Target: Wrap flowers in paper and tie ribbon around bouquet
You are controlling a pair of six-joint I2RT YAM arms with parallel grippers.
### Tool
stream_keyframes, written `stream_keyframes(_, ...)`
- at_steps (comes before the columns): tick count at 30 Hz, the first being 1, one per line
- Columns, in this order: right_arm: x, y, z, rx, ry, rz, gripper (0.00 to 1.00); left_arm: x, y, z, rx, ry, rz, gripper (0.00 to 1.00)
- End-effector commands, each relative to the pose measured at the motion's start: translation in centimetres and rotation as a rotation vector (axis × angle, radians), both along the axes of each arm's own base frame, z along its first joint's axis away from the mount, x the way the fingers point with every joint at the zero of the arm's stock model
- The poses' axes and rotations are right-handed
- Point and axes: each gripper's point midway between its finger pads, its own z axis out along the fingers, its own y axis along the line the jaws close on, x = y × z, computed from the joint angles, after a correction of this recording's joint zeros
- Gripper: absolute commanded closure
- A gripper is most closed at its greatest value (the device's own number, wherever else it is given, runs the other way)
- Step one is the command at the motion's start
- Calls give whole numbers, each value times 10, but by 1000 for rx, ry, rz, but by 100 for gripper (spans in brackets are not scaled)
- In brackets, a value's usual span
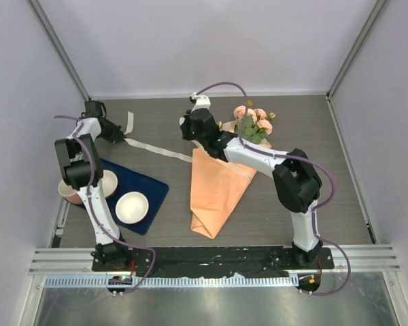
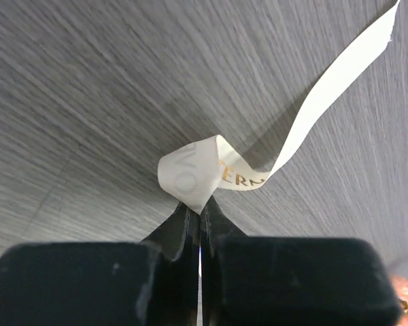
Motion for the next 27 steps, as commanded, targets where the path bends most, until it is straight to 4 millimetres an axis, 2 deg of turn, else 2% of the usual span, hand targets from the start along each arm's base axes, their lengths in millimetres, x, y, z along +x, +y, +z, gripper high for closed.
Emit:
stream_keyframes(1,15,31,30,78,-81,67,99,-19,-7,25,39,-52,-32,100)
stream_keyframes(4,23,49,6,60,-29,98,99,-35,-16,40,46,-96,-24,100)
stream_keyframes(5,24,53,2,59,-16,109,99,-38,-19,64,63,-150,-26,100)
stream_keyframes(6,25,57,-2,57,-1,115,99,-42,-22,72,74,-168,-26,100)
stream_keyframes(7,24,59,-10,62,19,111,99,-50,-29,72,73,-165,-38,100)
stream_keyframes(8,23,59,-11,68,23,108,99,-54,-34,88,77,-201,-47,100)
stream_keyframes(10,21,58,-18,71,44,101,99,-64,-49,87,47,-200,-68,100)
stream_keyframes(11,21,56,-18,67,50,94,99,-67,-54,96,36,-221,-69,100)
stream_keyframes(12,19,52,-23,53,65,86,99,-68,-57,96,27,-224,-73,100)
stream_keyframes(13,17,48,-12,58,51,76,99,-72,-62,96,9,-222,-84,100)
stream_keyframes(16,11,41,-7,66,50,71,99,-80,-68,104,0,-229,-112,100)
stream_keyframes(17,8,44,-8,79,64,87,99,-83,-71,106,2,-232,-119,100)
stream_keyframes(18,8,47,-7,87,71,94,99,-87,-72,118,15,-260,-124,100)
stream_keyframes(19,7,51,-10,97,84,101,99,-94,-76,119,16,-259,-134,100)
stream_keyframes(20,6,57,-22,95,107,114,99,-98,-76,125,25,-274,-135,100)
stream_keyframes(21,7,61,-23,120,120,106,99,-103,-78,129,36,-287,-149,100)
stream_keyframes(22,7,65,-30,130,135,107,99,-113,-82,139,46,-309,-161,100)
stream_keyframes(24,11,73,-42,164,170,95,98,-124,-88,146,47,-328,-176,100)
stream_keyframes(26,12,79,-46,181,196,100,93,-137,-101,157,52,-368,-215,100)
stream_keyframes(27,10,89,-47,191,227,134,87,-141,-108,161,49,-383,-242,100)
